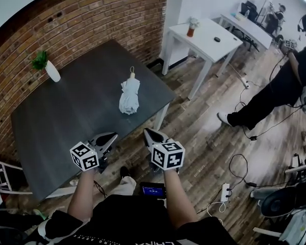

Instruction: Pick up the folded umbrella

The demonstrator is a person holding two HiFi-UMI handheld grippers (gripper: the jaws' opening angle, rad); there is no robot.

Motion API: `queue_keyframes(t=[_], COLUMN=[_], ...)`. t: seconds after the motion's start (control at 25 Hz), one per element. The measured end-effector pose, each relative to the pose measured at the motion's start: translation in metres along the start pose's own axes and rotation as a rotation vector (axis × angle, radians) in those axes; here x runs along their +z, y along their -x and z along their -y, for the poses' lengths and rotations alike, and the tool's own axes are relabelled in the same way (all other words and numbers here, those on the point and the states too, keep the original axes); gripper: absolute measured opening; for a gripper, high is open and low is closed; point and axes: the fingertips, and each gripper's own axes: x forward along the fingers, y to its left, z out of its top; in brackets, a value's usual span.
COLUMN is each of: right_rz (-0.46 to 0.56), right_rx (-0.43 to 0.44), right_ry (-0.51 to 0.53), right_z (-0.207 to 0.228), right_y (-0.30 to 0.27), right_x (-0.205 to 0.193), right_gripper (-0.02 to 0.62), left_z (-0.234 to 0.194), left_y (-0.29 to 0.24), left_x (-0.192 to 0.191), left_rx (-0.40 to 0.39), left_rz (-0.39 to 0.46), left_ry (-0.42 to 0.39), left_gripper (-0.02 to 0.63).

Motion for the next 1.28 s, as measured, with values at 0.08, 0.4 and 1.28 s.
queue_keyframes(t=[0.08,0.4,1.28], right_rz=[0.013,-0.035,0.013], right_rx=[0.010,-0.022,-0.109], right_ry=[0.017,0.077,0.019], right_z=[0.000,0.006,0.022], right_y=[-0.012,-0.073,-0.139], right_x=[0.012,0.038,0.062], right_gripper=[0.009,0.009,0.009], left_z=[-0.015,-0.072,-0.144], left_y=[-0.008,-0.028,-0.041], left_x=[0.009,0.040,0.055], left_rx=[-0.011,-0.050,-0.125], left_rz=[0.007,0.018,0.002], left_ry=[-0.005,-0.012,0.021], left_gripper=[0.002,0.002,0.002])
